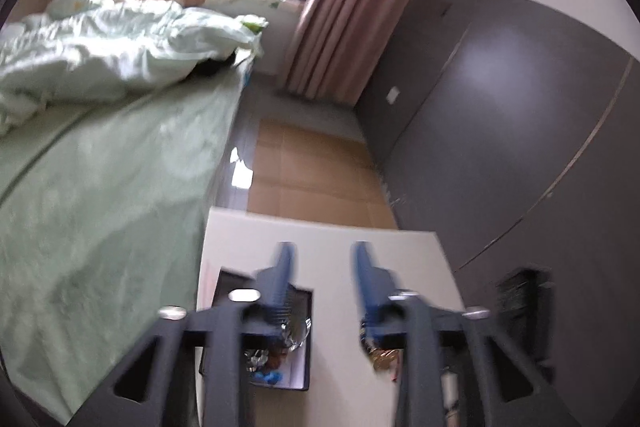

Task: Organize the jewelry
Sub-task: 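Lower the silver chains into the black box and open both grippers, then move the left gripper to the butterfly-charm red bracelet and grasp it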

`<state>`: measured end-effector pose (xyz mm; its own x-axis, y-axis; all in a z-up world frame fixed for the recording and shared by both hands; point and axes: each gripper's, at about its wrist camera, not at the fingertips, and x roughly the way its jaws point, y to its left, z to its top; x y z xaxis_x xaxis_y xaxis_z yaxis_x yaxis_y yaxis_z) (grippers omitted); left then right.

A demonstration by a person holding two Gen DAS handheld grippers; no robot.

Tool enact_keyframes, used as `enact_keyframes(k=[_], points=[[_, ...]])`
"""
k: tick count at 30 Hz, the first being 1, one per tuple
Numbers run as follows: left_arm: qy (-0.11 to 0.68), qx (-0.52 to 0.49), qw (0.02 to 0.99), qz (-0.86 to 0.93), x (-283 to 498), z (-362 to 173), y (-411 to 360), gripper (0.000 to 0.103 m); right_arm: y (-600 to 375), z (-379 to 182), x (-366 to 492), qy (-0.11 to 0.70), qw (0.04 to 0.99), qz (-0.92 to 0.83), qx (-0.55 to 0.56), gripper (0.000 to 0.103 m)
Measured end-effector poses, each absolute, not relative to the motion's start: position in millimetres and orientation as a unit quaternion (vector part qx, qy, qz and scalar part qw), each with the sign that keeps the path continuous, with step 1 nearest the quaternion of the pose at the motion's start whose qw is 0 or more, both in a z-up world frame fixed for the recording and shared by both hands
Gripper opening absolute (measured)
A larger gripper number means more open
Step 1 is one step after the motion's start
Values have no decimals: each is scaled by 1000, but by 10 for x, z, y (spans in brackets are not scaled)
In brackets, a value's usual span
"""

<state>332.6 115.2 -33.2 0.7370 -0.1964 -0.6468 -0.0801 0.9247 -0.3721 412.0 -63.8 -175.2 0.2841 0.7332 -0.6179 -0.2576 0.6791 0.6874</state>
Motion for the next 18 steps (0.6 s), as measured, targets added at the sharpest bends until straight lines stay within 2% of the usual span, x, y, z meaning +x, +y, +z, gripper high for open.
enact_keyframes(k=[2,8,12,18], points=[[359,-197,912,-27,3296,-432,1129,59,-746,-1749,4133,501,769,314,242,72],[375,-196,906,-34,3298,-659,907,59,-1042,-1752,4124,499,780,291,242,72],[388,-174,903,-61,3316,-772,643,59,-1196,-1790,4125,507,785,271,228,80],[404,-159,897,-86,3356,-885,435,59,-1461,-1874,4143,514,792,241,224,81]])
